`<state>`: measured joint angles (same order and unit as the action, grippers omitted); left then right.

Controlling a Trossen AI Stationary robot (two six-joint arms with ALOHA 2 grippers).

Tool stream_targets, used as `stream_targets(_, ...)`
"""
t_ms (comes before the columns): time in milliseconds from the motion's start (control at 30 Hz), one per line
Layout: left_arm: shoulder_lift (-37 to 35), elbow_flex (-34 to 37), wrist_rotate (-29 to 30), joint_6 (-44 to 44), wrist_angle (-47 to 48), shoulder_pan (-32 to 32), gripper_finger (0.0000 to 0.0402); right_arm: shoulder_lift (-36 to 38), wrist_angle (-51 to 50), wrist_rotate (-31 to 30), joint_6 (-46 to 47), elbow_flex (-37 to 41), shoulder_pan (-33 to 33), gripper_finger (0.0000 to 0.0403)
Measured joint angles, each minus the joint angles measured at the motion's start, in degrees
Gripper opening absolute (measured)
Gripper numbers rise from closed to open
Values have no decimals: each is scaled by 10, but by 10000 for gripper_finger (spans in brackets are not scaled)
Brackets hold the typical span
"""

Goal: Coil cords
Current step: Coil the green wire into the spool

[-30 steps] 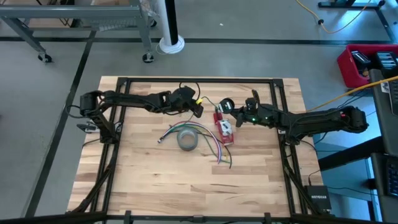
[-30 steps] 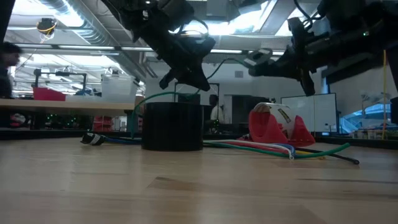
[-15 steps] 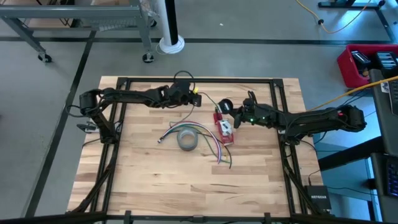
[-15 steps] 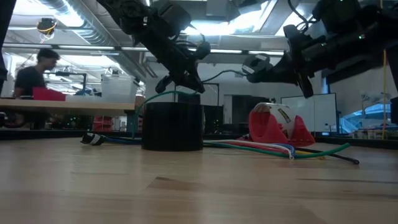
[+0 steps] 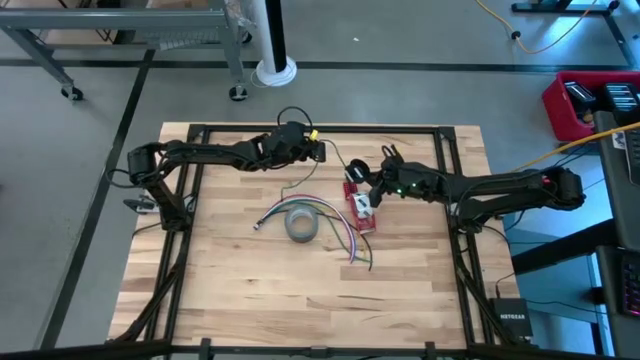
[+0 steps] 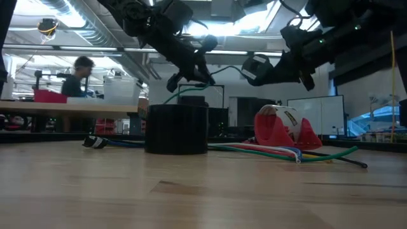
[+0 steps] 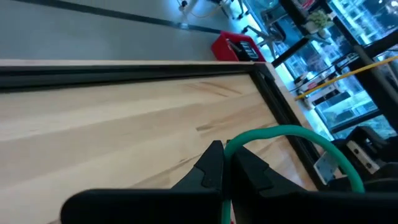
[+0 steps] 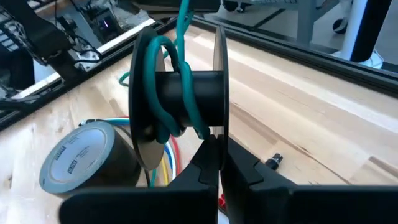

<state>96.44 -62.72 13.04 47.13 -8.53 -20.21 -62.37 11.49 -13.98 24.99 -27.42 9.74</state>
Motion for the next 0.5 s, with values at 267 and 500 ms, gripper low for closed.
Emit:
stream_targets(267,12,0,-12,-1,-4,8,0,-40,-43,-43,-15,-42,0,3)
stream_targets(500,16,0,-26,0,-14,9,0,-89,-98,-94,-15,-85,0,3)
